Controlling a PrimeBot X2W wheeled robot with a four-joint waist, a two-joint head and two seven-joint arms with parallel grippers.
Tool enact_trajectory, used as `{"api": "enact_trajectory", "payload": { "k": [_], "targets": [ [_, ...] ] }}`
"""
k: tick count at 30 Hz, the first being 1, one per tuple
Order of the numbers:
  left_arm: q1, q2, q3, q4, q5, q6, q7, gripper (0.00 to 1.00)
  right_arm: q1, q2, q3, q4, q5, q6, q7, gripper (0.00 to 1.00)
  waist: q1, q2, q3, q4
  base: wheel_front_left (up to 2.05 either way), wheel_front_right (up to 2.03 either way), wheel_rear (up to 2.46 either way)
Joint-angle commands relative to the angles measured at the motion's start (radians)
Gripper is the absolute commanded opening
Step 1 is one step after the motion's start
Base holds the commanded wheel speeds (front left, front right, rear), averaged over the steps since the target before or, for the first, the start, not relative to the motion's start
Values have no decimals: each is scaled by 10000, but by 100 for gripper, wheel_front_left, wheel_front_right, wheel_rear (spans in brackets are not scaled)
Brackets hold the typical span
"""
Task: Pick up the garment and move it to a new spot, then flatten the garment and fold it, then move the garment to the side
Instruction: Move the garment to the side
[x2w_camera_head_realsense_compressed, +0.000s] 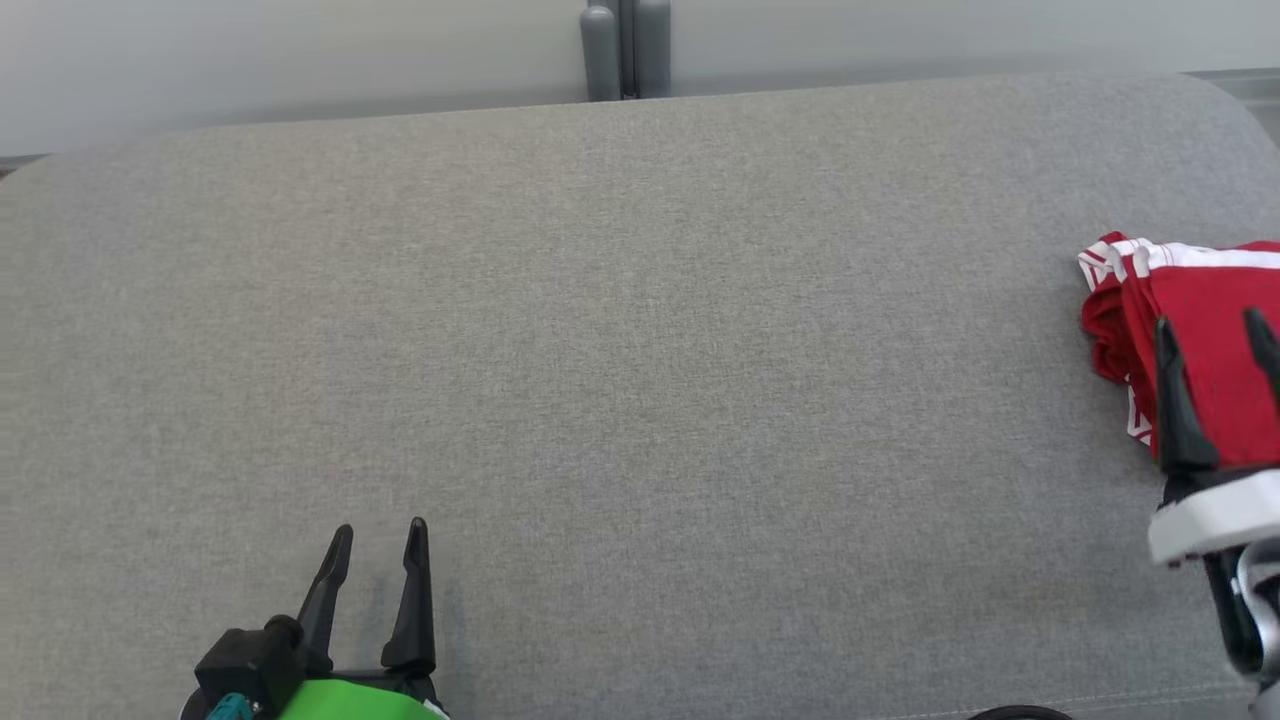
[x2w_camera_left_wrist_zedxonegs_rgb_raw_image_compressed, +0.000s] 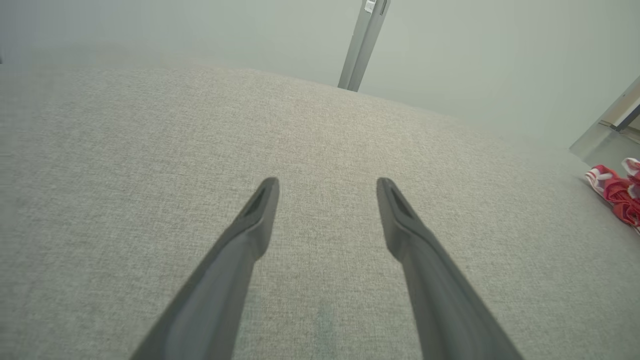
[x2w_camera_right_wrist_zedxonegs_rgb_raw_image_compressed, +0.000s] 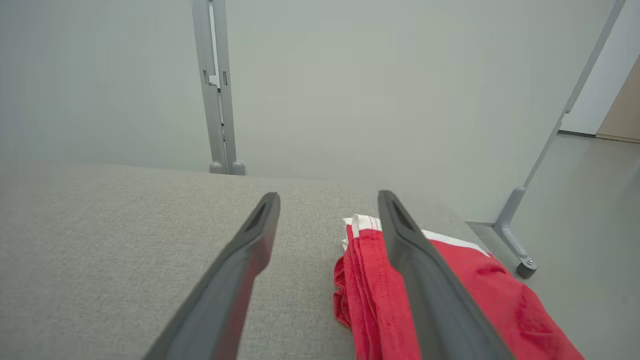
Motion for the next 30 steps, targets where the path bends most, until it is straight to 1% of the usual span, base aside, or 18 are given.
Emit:
{"api": "enact_trajectory", "payload": {
  "k": [1, 5, 10, 12, 15, 17, 22, 30],
  "targets": [
    [67, 32, 37, -17, 147, -31, -27, 100, 336, 188, -170, -181, -148, -18, -24, 100, 0, 0, -233, 320, 0, 0, 0],
    [72, 32, 227, 102, 280, -31, -25, 100, 1221, 852, -81, -479, -630, -18, -25, 100, 0, 0, -454, 513, 0, 0, 0],
    [81, 133, 398, 322, 334, -31, -27, 100, 1893, 1282, 673, -605, -1269, -18, -25, 100, 0, 0, -733, 612, 0, 0, 0],
    [130, 164, 572, 465, 373, -31, -25, 100, 2098, 1571, 798, -693, -1835, -18, -26, 100, 0, 0, -881, 579, 0, 0, 0],
    [231, 146, 769, 557, 399, -31, -25, 100, 2268, 1995, 590, -823, -2446, -18, -26, 100, 0, 0, -1041, 519, 0, 0, 0],
    [291, 130, 879, 579, 410, -31, -27, 100, 2366, 2286, 428, -914, -2652, -18, -26, 100, 0, 0, -1151, 479, 0, 0, 0],
    [478, 97, 1028, 543, 413, -31, -27, 100, 2557, 2751, -45, -1254, -2982, -18, -26, 100, 0, 0, -1328, 382, 0, 0, 0],
    [570, 64, 1100, 510, 415, -31, -25, 100, 2645, 2937, -302, -1388, -3147, -18, -26, 100, 0, 0, -1450, 267, 0, 0, 0]
  ]
}}
